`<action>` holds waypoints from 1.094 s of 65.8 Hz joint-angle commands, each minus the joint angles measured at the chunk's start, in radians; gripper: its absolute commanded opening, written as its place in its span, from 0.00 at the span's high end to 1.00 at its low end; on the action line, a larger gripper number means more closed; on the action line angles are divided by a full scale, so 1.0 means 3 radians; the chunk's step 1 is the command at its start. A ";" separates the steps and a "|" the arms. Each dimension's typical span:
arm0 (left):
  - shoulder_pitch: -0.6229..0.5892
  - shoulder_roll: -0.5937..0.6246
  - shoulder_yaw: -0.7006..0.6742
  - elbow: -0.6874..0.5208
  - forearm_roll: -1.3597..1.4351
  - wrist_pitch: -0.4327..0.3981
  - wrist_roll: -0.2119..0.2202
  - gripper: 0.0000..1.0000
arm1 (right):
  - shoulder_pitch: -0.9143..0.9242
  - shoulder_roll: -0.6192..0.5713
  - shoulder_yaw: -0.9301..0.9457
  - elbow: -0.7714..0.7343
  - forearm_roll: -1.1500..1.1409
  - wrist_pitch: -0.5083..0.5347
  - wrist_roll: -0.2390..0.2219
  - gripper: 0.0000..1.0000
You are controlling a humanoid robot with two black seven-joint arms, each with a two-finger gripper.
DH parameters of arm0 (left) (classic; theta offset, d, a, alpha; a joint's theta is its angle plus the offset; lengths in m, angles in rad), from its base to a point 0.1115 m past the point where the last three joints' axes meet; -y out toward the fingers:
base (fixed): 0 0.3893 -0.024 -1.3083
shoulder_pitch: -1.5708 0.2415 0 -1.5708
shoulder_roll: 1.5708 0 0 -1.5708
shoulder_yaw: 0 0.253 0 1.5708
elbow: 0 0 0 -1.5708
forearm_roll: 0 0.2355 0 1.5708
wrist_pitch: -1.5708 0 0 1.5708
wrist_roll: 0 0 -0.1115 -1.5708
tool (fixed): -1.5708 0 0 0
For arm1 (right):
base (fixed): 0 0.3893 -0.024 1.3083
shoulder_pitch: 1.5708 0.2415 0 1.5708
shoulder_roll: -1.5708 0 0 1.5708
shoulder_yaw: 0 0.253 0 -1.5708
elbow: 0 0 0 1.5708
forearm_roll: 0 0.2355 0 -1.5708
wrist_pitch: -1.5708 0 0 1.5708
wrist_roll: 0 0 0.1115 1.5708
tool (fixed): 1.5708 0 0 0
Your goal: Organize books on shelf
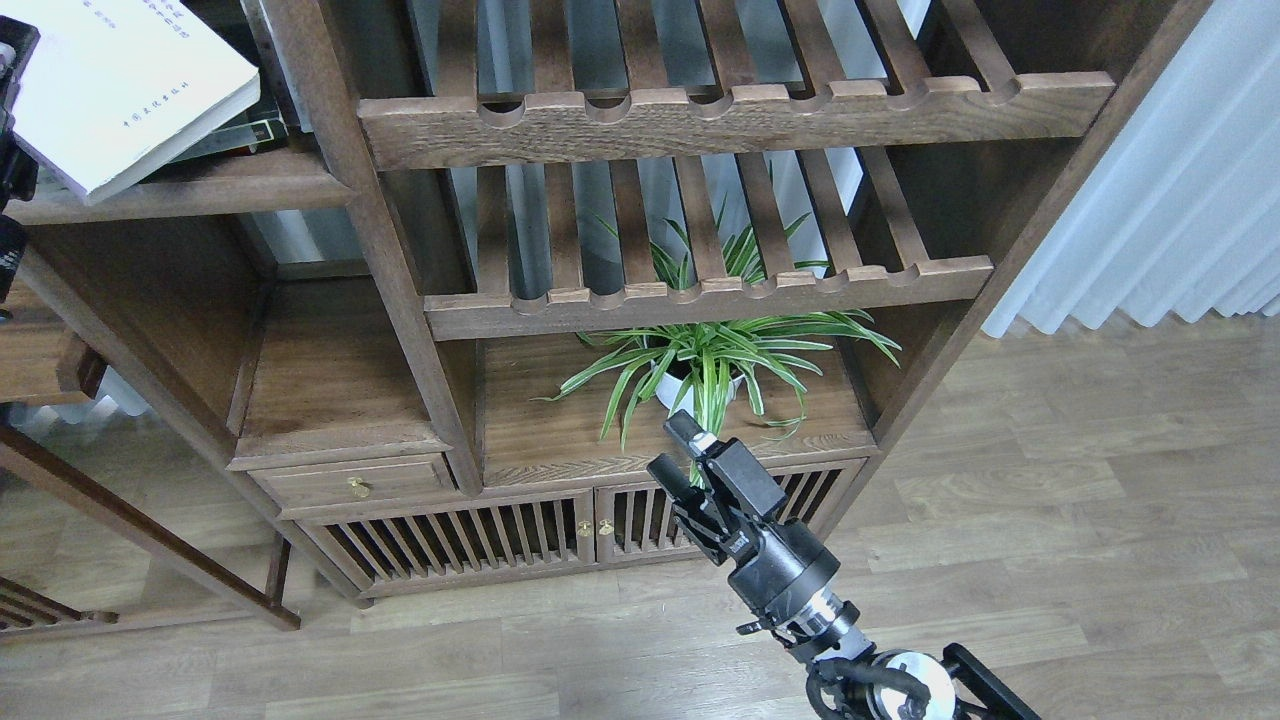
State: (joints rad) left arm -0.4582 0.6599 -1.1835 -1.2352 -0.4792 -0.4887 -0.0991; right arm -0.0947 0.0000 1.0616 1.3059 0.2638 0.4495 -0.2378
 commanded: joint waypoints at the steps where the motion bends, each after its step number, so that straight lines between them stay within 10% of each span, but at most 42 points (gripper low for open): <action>1: -0.0002 -0.0006 -0.0038 0.0011 -0.0024 0.0000 -0.0038 0.97 | -0.0001 0.0000 -0.0005 -0.0001 0.0000 0.0000 0.0000 0.02; 72: -0.0134 -0.0487 -0.0396 0.0144 -0.0013 0.0000 -0.0370 0.97 | -0.0022 0.0000 -0.0010 -0.0007 0.0000 0.0031 0.0000 0.02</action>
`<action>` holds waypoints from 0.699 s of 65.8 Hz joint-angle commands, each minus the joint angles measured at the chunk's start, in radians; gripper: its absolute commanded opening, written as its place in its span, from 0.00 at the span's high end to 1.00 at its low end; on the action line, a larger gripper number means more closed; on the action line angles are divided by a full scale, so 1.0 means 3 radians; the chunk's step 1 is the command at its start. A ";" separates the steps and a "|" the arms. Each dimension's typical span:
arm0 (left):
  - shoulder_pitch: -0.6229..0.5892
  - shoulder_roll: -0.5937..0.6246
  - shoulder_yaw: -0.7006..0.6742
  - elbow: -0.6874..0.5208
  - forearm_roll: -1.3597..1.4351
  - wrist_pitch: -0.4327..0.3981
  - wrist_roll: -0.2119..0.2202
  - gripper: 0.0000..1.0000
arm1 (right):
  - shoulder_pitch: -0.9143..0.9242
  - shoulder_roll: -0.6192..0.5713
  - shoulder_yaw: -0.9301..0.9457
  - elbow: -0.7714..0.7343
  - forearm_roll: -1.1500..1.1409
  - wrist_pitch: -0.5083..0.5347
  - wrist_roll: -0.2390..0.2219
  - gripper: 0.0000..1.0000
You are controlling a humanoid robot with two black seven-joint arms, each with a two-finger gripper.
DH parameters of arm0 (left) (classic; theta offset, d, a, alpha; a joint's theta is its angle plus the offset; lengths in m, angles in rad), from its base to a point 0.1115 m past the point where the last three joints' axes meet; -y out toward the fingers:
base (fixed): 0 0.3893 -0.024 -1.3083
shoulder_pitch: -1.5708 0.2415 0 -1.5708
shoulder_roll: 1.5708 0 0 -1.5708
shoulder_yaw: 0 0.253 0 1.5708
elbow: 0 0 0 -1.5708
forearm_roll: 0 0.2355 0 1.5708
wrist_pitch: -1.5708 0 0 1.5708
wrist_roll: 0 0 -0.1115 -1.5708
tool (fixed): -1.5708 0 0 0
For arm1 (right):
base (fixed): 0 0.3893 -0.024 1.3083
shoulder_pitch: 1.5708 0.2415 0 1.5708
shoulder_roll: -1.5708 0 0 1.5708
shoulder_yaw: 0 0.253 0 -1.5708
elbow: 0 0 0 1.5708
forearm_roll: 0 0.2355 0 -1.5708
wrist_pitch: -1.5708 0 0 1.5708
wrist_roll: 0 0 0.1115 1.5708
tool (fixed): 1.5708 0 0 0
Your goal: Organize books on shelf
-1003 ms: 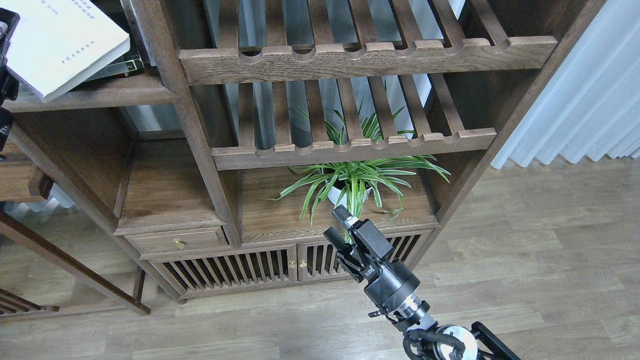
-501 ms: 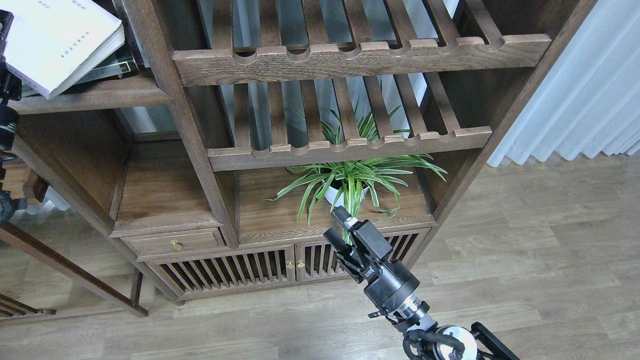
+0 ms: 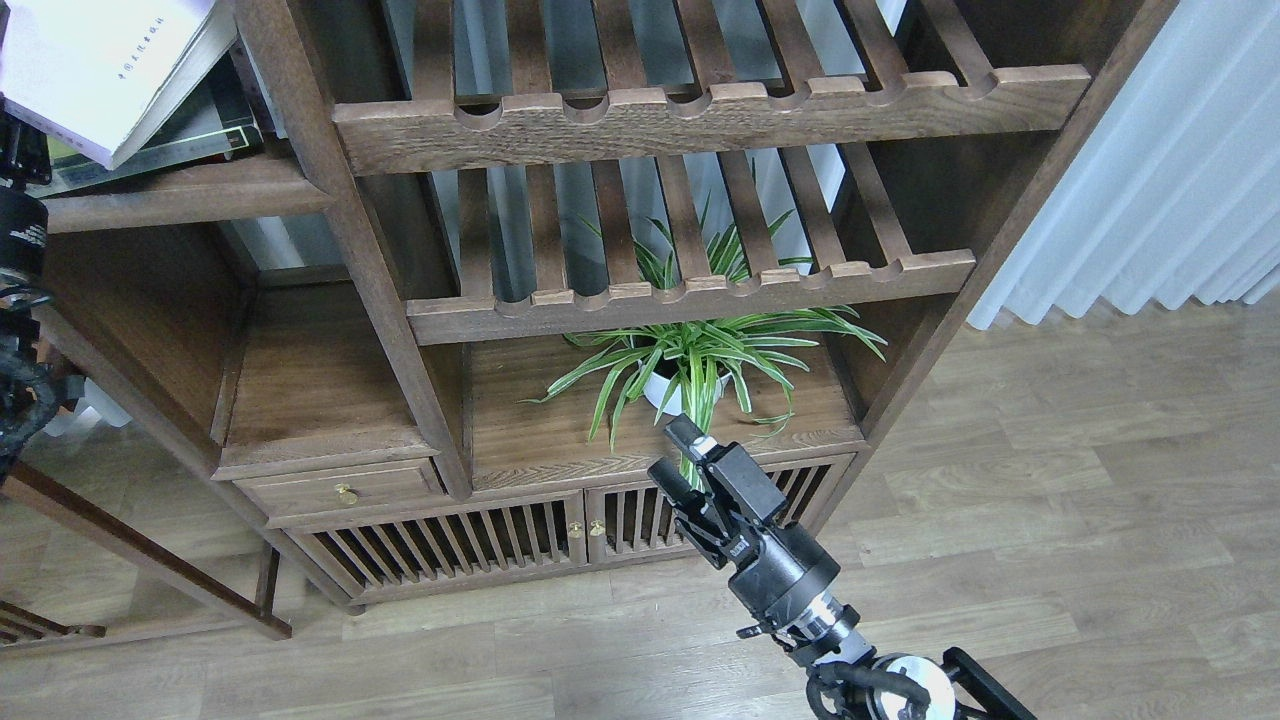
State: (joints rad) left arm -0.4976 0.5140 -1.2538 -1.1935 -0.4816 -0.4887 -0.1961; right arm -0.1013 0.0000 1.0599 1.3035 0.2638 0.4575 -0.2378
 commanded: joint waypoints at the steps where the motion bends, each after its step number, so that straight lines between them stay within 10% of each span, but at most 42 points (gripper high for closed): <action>1: -0.0003 0.0000 -0.0167 0.0011 0.0000 0.0000 -0.0057 0.97 | 0.0000 0.0000 -0.0010 0.0001 0.0000 -0.0001 0.0000 0.02; 46: 0.0023 -0.0036 -0.0146 0.0062 0.0036 0.0000 -0.0205 0.86 | 0.0005 0.0000 -0.0036 0.0001 0.0000 0.0004 0.0000 0.02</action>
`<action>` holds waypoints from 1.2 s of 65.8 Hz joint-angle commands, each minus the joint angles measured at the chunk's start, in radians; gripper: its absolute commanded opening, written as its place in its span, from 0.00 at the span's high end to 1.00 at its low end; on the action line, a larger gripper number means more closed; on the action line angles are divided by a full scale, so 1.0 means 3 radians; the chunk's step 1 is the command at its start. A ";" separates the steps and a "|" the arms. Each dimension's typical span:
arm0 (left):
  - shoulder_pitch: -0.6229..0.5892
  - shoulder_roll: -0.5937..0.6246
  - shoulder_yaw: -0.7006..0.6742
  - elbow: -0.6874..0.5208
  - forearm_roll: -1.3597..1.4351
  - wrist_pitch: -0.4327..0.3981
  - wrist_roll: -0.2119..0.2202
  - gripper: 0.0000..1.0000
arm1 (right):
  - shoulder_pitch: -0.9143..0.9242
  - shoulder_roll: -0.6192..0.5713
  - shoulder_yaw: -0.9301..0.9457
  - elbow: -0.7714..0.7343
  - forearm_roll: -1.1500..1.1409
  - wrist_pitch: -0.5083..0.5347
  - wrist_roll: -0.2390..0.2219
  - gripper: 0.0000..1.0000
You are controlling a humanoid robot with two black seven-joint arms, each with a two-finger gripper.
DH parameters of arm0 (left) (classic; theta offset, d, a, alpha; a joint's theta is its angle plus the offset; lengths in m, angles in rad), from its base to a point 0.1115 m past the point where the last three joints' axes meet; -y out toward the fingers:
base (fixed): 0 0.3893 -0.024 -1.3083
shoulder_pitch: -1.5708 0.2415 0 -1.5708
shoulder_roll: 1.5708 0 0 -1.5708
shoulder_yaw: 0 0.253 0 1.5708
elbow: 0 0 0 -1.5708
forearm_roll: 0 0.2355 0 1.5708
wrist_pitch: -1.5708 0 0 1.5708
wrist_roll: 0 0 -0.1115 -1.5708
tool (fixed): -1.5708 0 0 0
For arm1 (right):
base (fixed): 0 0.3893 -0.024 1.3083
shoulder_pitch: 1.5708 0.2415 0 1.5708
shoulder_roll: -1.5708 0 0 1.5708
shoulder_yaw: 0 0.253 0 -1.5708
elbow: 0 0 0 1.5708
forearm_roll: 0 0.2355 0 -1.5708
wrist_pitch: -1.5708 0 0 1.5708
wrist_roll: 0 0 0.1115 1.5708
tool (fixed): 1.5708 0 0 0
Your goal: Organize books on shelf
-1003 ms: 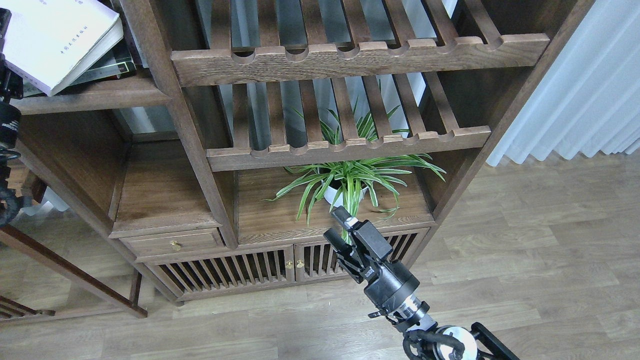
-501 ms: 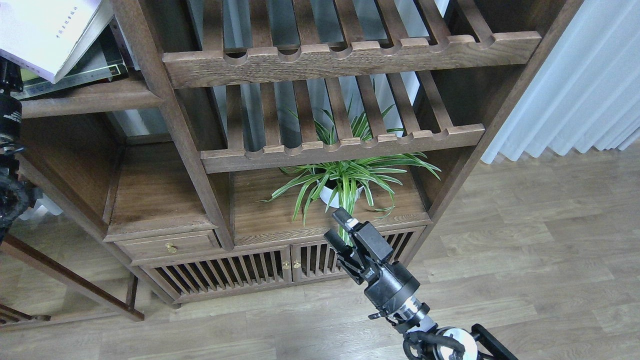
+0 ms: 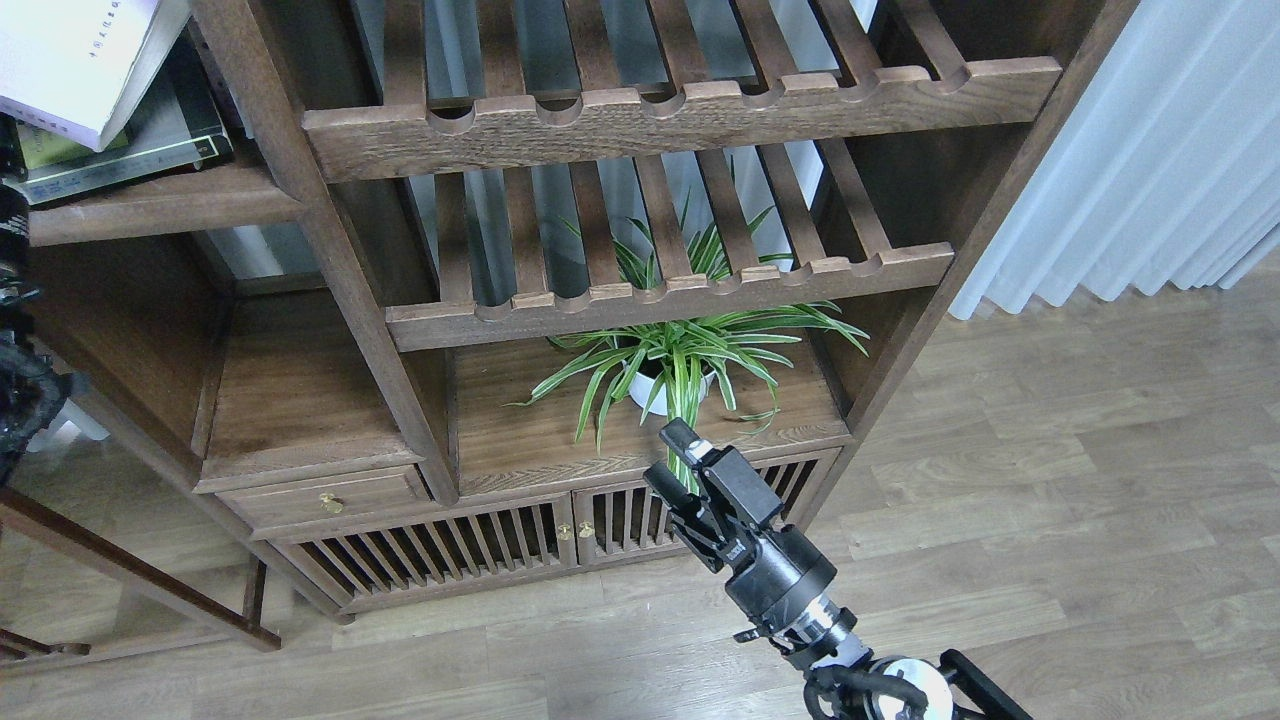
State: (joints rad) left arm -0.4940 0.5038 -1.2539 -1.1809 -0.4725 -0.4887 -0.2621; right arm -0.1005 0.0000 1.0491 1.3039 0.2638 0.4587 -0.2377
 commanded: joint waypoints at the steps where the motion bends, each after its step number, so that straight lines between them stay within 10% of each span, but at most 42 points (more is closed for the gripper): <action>1: 0.0016 -0.0002 -0.0141 0.0020 0.0010 0.0000 0.0015 0.84 | 0.0003 0.0000 0.0001 0.0000 0.0000 0.0000 0.0000 0.02; 26: 0.0000 -0.0130 -0.0121 0.0439 0.0225 0.0000 0.0020 0.17 | 0.0013 0.0000 0.0001 -0.0015 0.0000 0.0000 0.0000 0.02; 79: -0.0138 -0.0447 -0.0044 0.0142 0.0486 0.0000 0.0076 0.20 | 0.0018 0.0000 -0.0005 -0.0016 -0.0015 0.0000 0.0000 0.02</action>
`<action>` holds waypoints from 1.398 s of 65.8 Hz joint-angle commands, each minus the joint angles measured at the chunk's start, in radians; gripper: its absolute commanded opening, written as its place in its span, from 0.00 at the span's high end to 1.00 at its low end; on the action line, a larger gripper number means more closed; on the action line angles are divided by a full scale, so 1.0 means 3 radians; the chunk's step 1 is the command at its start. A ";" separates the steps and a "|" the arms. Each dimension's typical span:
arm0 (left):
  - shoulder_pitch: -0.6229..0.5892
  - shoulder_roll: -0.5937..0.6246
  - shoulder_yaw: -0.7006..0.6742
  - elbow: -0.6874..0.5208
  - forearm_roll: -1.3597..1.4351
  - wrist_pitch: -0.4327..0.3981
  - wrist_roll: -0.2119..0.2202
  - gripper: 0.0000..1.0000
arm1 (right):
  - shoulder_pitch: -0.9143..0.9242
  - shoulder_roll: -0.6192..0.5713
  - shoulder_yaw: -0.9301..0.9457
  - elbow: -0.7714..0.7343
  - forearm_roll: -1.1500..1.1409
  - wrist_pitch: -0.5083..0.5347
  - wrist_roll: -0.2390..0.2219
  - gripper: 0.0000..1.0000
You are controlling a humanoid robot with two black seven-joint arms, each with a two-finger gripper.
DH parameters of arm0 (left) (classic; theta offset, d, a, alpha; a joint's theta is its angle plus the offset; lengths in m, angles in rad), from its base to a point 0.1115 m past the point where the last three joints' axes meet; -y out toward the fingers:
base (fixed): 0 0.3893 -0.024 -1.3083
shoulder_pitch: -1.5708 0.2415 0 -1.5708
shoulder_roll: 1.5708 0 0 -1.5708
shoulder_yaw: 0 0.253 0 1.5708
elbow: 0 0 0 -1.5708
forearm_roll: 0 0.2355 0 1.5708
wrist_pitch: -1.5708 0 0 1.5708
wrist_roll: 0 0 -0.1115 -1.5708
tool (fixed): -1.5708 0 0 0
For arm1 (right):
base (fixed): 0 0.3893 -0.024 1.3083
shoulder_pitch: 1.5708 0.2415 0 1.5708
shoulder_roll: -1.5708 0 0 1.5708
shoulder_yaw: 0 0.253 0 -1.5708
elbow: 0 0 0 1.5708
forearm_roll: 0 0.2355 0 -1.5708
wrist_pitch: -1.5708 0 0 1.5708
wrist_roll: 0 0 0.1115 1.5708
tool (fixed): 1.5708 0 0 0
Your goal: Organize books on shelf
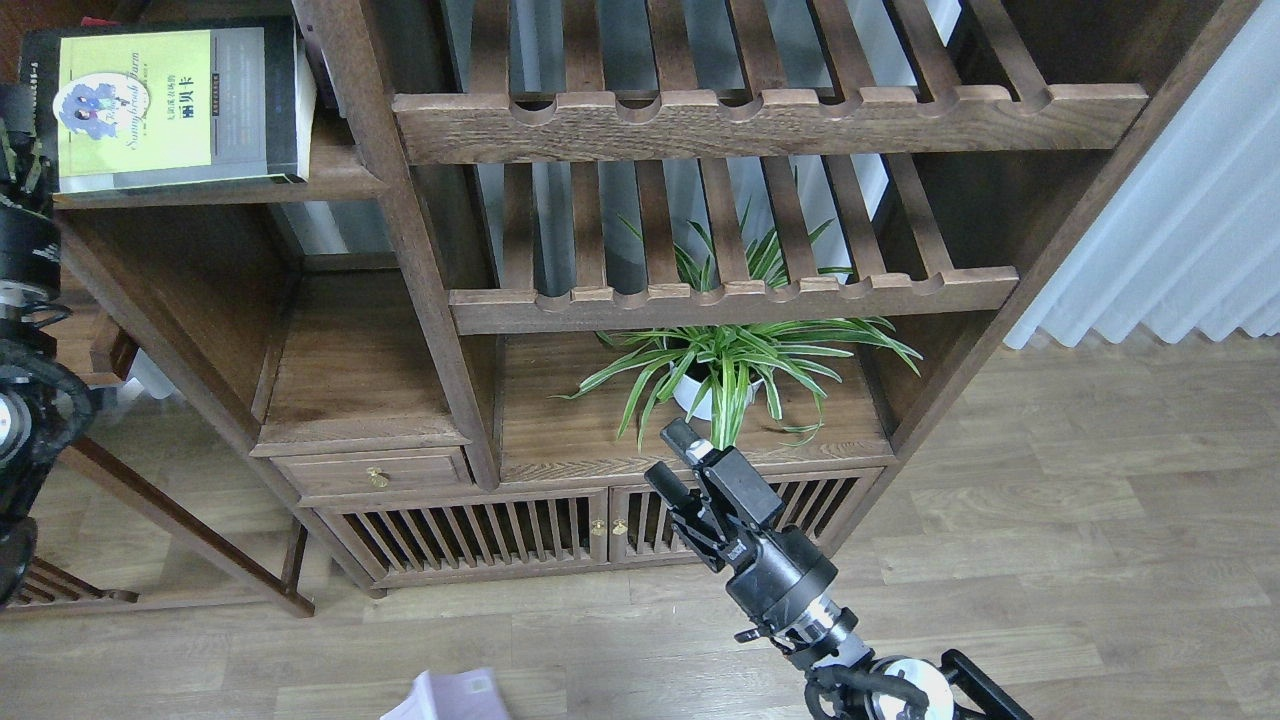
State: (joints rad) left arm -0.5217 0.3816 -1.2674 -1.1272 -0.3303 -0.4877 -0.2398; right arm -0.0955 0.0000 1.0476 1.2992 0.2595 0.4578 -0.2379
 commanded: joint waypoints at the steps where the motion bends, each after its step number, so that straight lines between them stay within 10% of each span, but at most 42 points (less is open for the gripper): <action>1: -0.0050 -0.0045 0.0006 -0.0042 0.0007 -0.0003 -0.0003 0.20 | 0.0001 0.0000 0.0000 0.0000 -0.0006 0.0003 0.0000 0.02; 92: 0.0645 -0.0674 0.1075 -0.0845 0.0610 -0.0003 0.0007 0.19 | 0.0119 0.0000 0.0000 -0.0025 0.0004 0.0008 0.0000 0.02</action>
State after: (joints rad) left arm -0.3622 0.2154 -0.9915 -1.3806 -0.1888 -0.4888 -0.2378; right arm -0.0650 0.0000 1.0488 1.2900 0.2580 0.4572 -0.2377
